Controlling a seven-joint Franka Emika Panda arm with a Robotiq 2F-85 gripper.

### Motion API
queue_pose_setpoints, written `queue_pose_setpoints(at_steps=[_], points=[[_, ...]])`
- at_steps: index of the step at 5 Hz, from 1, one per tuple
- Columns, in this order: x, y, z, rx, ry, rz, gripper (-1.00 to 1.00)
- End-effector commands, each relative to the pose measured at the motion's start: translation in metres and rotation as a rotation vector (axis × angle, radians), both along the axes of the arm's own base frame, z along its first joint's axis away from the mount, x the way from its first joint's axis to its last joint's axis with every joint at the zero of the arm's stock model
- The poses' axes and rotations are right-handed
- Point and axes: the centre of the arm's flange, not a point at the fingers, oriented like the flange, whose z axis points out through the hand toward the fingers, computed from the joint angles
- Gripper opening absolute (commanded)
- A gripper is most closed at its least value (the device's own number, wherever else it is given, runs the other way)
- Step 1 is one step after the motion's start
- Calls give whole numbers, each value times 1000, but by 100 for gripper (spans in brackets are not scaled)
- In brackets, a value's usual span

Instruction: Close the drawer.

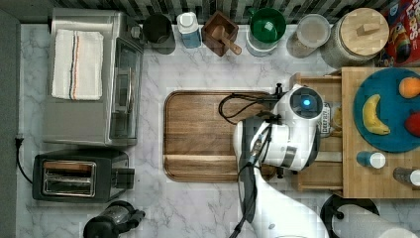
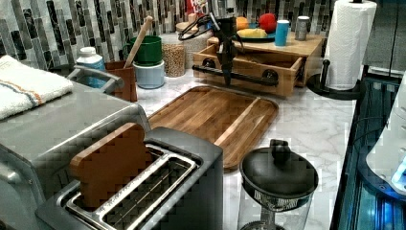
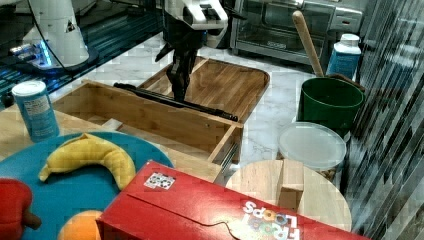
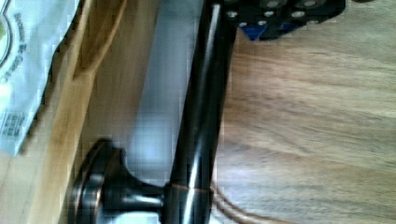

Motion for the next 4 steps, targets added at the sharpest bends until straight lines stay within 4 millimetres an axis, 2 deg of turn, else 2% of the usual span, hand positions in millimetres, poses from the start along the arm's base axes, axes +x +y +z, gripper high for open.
queue_pose_setpoints(at_steps=[1,2,3,4], points=[[8,-199,43,-104,-221,-46,-100],[-5,-235,62,-147,-214,-101,-100],[-13,-248,76,-201,-186,-102,-100],[-17,-247,86,-254,-167,-93,-100]])
